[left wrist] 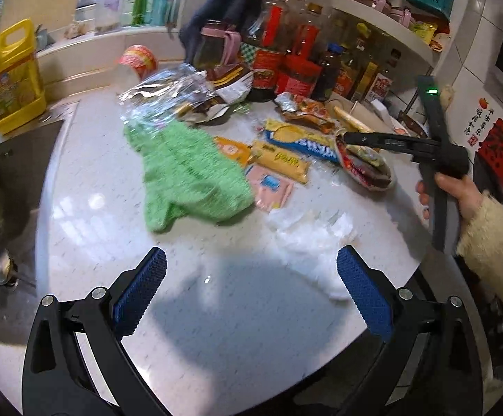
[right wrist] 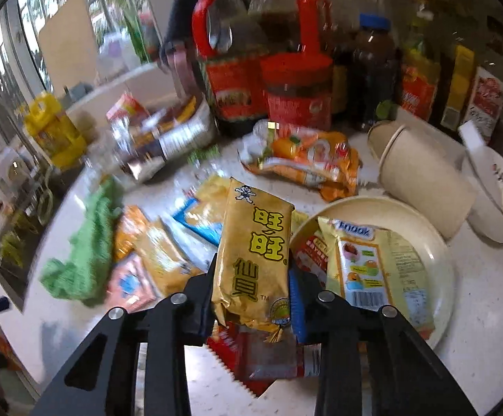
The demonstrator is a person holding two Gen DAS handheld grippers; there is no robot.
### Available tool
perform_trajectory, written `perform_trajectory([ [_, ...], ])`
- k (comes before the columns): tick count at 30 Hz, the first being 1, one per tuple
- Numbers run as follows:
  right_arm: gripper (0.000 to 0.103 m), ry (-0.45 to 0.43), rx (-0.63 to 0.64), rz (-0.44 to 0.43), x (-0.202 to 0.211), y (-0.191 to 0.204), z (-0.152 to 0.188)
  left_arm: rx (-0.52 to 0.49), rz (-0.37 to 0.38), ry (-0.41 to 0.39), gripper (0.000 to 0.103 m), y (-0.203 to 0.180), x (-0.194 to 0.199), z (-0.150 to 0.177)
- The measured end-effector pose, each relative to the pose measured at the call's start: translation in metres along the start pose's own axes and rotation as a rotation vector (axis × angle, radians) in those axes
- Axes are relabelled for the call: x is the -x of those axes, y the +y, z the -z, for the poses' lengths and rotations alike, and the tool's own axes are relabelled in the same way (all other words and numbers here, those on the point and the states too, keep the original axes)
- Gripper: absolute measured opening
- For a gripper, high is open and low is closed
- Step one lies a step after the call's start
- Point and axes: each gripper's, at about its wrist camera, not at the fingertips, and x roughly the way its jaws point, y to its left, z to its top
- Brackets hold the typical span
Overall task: Collect trash
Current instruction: 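Grasp the yellow Wangwang cracker pack with the right gripper while the left gripper grasps a gold wrapper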
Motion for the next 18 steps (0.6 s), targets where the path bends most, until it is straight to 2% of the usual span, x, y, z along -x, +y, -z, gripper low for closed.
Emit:
perform_trajectory([
  [4, 0.034, -0.071, -0.040, -0.032, 0.038, 0.002, 0.006, 0.007, 0.046, 0.017, 0.096, -0.015, -0.033, -0.037],
  [5, 0.034, -0.087, -0.054, -0.041, 0.049, 0.002, 0.011, -0.004, 0.080, 0.039, 0.096, -0.023, -0.048, -0.051],
  [7, 0.034, -0.107, -0.068, -0.047, 0.064, 0.003, 0.018, -0.065, 0.102, 0.069, 0.096, -0.042, -0.075, -0.075],
  [9, 0.034, -0.116, -0.084, -0.048, 0.078, 0.001, 0.027, -0.156, 0.042, 0.117, 0.096, -0.062, -0.113, -0.098],
  [12, 0.034, -0.125, -0.112, -0.041, 0.094, -0.004, 0.040, -0.220, -0.003, 0.214, 0.096, -0.076, -0.163, -0.110],
  [15, 0.034, -0.123, -0.139, -0.034, 0.102, -0.009, 0.051, -0.279, -0.006, 0.277, 0.096, -0.084, -0.189, -0.111],
  [16, 0.034, -0.122, -0.144, -0.035, 0.104, -0.010, 0.053, -0.303, -0.018, 0.305, 0.096, -0.086, -0.198, -0.109],
  [18, 0.034, -0.124, -0.153, -0.023, 0.105, -0.012, 0.057, -0.364, -0.063, 0.309, 0.096, -0.091, -0.207, -0.105],
])
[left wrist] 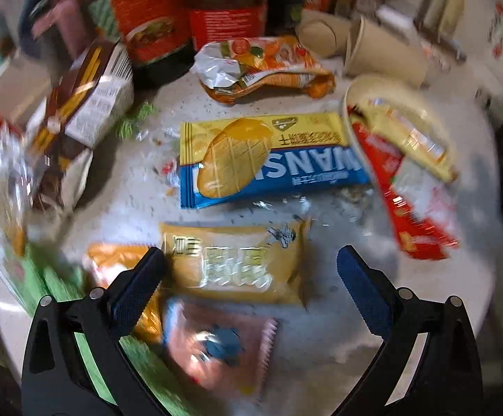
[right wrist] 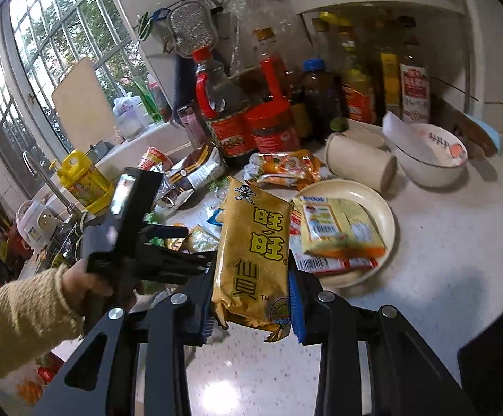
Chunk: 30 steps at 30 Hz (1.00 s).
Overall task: Collect trash
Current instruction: 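Grasp the yellow Wangwang cracker pack with the right gripper while the left gripper grasps a gold wrapper, then drop the cracker pack and gold wrapper into the trash bin, opening both grippers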
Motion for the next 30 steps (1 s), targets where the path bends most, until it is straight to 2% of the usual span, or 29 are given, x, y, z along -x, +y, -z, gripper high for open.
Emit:
perform_trajectory([
  [1, 0.034, -0.003, -0.001, 0.000, 0.001, 0.000, 0.001, -0.012, -0.020, 0.003, 0.094, -0.001, -0.003, 0.000],
  [3, 0.034, -0.010, -0.003, 0.002, 0.001, 0.000, 0.002, -0.009, 0.004, -0.026, 0.077, -0.001, -0.002, 0.004],
  [4, 0.034, -0.012, -0.005, -0.002, 0.001, 0.000, 0.002, -0.007, 0.016, -0.058, 0.028, -0.001, 0.002, 0.005],
  [5, 0.034, -0.014, -0.006, -0.005, 0.001, 0.001, 0.002, -0.005, 0.004, -0.065, 0.013, -0.001, 0.004, 0.005],
  [9, 0.034, -0.023, 0.006, -0.021, 0.000, 0.007, 0.000, 0.009, 0.062, -0.088, 0.013, 0.002, 0.011, 0.013],
  [12, 0.034, -0.031, 0.021, -0.036, 0.001, 0.015, -0.002, 0.040, 0.108, -0.144, 0.013, 0.013, 0.025, 0.019],
  [17, 0.034, -0.046, 0.048, -0.065, 0.004, 0.031, -0.006, 0.110, 0.205, -0.271, 0.013, 0.026, 0.082, 0.036],
  [19, 0.034, -0.049, 0.072, -0.080, 0.008, 0.039, -0.006, 0.112, 0.207, -0.317, 0.013, 0.027, 0.109, 0.048],
  [21, 0.034, -0.048, 0.102, -0.101, 0.015, 0.049, -0.003, 0.099, 0.219, -0.358, 0.013, 0.028, 0.138, 0.067],
  [22, 0.034, -0.042, 0.124, -0.114, 0.021, 0.055, 0.000, 0.078, 0.207, -0.373, 0.013, 0.024, 0.159, 0.087],
  [25, 0.034, 0.007, 0.189, -0.148, 0.037, 0.073, 0.019, 0.031, 0.212, -0.369, 0.013, 0.014, 0.191, 0.134],
  [27, 0.034, 0.062, 0.226, -0.159, 0.046, 0.085, 0.039, 0.019, 0.231, -0.338, 0.013, -0.001, 0.200, 0.168],
  [30, 0.034, 0.185, 0.252, -0.182, 0.054, 0.096, 0.080, 0.000, 0.271, -0.243, 0.013, -0.022, 0.203, 0.220],
])
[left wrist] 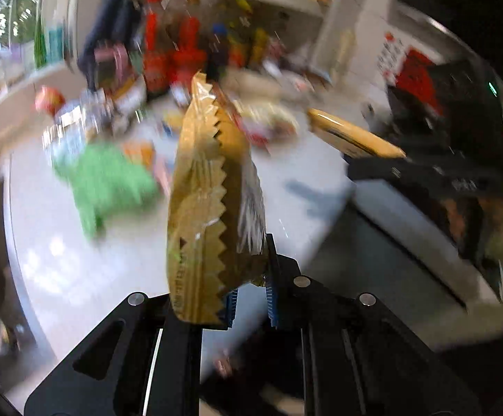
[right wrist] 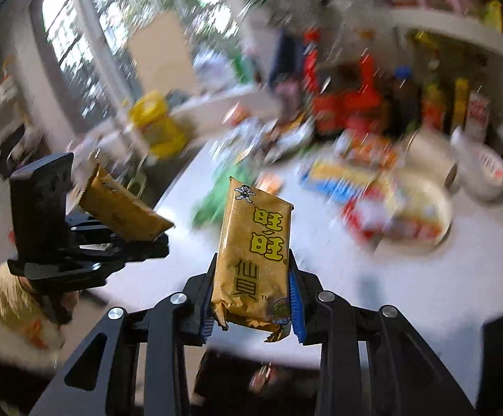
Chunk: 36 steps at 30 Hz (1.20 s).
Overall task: Collect trash
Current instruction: 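Drop the cracker pack and gold wrapper into the trash bin, opening both grippers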
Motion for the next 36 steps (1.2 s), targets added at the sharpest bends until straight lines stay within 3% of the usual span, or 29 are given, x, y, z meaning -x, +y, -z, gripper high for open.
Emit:
perform_trajectory([
  [5, 0.034, 0.213, -0.064, -0.053, -0.021, 0.019, 0.069, 0.050, 0.113, 0.192, 0.013, -0.035, -0.015, 0.078],
  [10, 0.035, 0.354, -0.074, -0.030, -0.074, 0.016, 0.124, 0.156, 0.133, 0.330, 0.013, -0.021, -0.081, 0.139],
  [14, 0.039, 0.460, -0.045, 0.004, -0.130, 0.001, 0.164, 0.205, 0.107, 0.423, 0.016, -0.001, -0.136, 0.180],
  [15, 0.046, 0.471, -0.044, 0.018, -0.138, -0.003, 0.169, 0.204, 0.083, 0.440, 0.022, 0.002, -0.145, 0.186],
  [17, 0.089, 0.486, -0.046, 0.088, -0.155, -0.015, 0.180, 0.226, 0.029, 0.471, 0.081, 0.012, -0.165, 0.197],
  [18, 0.094, 0.485, -0.052, 0.115, -0.158, -0.019, 0.181, 0.241, 0.015, 0.465, 0.090, 0.016, -0.168, 0.199],
  [23, 0.098, 0.433, -0.090, 0.144, -0.132, -0.032, 0.168, 0.231, -0.056, 0.426, 0.091, 0.014, -0.152, 0.183],
  [27, 0.098, 0.330, -0.113, 0.114, -0.078, -0.028, 0.138, 0.138, -0.032, 0.316, 0.094, -0.006, -0.094, 0.148],
  [32, 0.098, 0.077, -0.105, 0.090, -0.019, -0.022, 0.059, 0.064, -0.059, 0.139, 0.096, -0.011, -0.032, 0.101],
  [36, 0.098, -0.057, -0.064, 0.024, -0.032, -0.018, -0.004, 0.173, -0.150, -0.013, 0.096, 0.029, -0.007, 0.057],
])
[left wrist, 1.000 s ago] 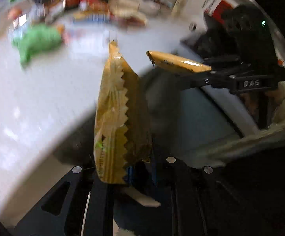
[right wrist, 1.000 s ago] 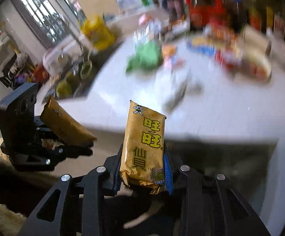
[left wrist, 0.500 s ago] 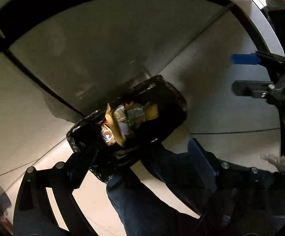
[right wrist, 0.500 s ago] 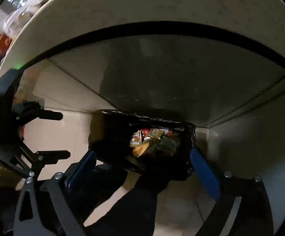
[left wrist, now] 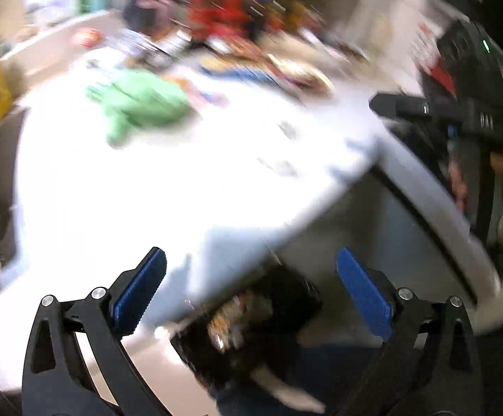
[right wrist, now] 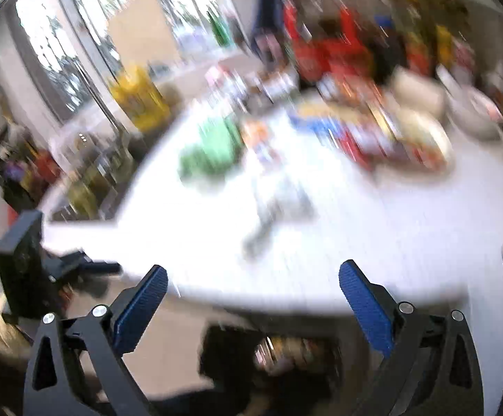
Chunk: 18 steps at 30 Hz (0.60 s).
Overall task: Collect trash
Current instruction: 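Drop the cracker pack and gold wrapper into the trash bin, opening both grippers, then grasp the green towel with the right gripper and lift it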
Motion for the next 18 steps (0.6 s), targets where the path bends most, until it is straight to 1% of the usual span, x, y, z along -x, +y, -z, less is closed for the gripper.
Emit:
perform_trajectory([
  [2, 0.098, -0.007, 0.061, -0.022, -0.030, 0.017, -0.028, 0.055, -0.068, -0.060, 0.096, 0.015, 0.010, -0.016],
  [3, 0.098, 0.005, 0.101, -0.032, -0.055, 0.030, -0.049, 0.080, -0.100, -0.087, 0.096, 0.025, 0.017, -0.022],
  [4, 0.098, 0.025, 0.120, -0.051, -0.073, 0.038, -0.061, 0.095, -0.118, -0.103, 0.096, 0.030, 0.025, -0.025],
  [5, 0.098, 0.051, 0.134, -0.066, -0.096, 0.047, -0.077, 0.116, -0.139, -0.120, 0.096, 0.035, 0.032, -0.028],
  [7, 0.098, 0.087, 0.141, -0.080, -0.131, 0.060, -0.097, 0.163, -0.176, -0.137, 0.096, 0.050, 0.044, -0.023],
  [10, 0.098, 0.143, 0.157, -0.040, -0.187, 0.070, -0.123, 0.223, -0.215, -0.134, 0.096, 0.066, 0.056, -0.009],
  [11, 0.097, 0.166, 0.166, -0.002, -0.206, 0.072, -0.132, 0.235, -0.226, -0.134, 0.096, 0.069, 0.059, -0.006],
  [12, 0.097, 0.182, 0.177, 0.011, -0.216, 0.072, -0.134, 0.254, -0.241, -0.134, 0.096, 0.074, 0.064, 0.000],
  [13, 0.090, 0.207, 0.196, 0.028, -0.229, 0.073, -0.134, 0.268, -0.248, -0.134, 0.096, 0.078, 0.067, 0.007],
  [14, 0.072, 0.238, 0.216, 0.038, -0.241, 0.074, -0.134, 0.286, -0.256, -0.133, 0.096, 0.083, 0.070, 0.012],
  [15, 0.062, 0.290, 0.238, 0.044, -0.257, 0.076, -0.133, 0.301, -0.260, -0.129, 0.096, 0.088, 0.072, 0.015],
  [16, 0.038, 0.347, 0.255, 0.063, -0.272, 0.076, -0.130, 0.310, -0.262, -0.126, 0.096, 0.092, 0.073, 0.018],
  [17, 0.030, 0.344, 0.290, 0.084, -0.277, 0.078, -0.128, 0.318, -0.264, -0.122, 0.096, 0.098, 0.075, 0.021],
  [18, 0.028, 0.334, 0.316, 0.090, -0.278, 0.081, -0.128, 0.324, -0.267, -0.121, 0.096, 0.102, 0.076, 0.022],
])
